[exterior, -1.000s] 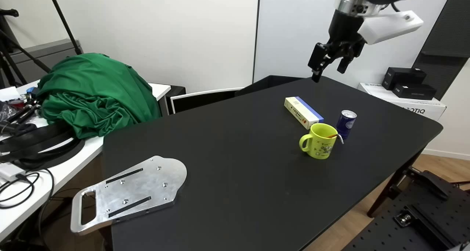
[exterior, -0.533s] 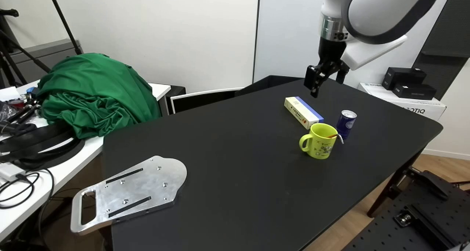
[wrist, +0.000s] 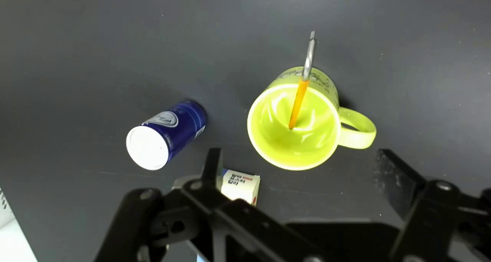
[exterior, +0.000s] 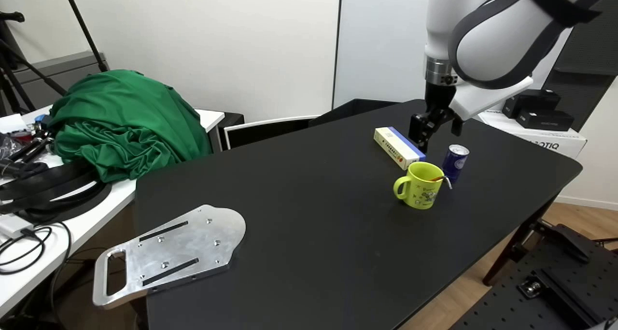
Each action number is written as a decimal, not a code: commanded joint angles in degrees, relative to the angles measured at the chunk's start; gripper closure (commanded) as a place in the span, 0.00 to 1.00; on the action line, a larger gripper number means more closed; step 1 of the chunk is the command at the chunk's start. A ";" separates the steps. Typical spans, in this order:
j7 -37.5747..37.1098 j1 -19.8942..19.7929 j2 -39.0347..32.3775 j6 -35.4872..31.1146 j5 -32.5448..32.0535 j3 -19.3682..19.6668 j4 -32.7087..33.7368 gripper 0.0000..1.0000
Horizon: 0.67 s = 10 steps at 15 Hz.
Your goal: Take the Allen key out of the mug and put it on the table
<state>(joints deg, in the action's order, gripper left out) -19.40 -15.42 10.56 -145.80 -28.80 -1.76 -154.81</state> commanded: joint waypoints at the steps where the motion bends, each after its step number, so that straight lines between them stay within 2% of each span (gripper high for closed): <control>1: -1.62 1.36 -4.46 -1.81 0.94 2.19 1.06 0.00; 10: 2.76 4.33 -10.56 -1.32 11.00 6.23 2.39 0.00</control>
<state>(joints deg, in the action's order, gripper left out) -18.08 -12.41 2.86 -147.12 -20.76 2.76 -154.38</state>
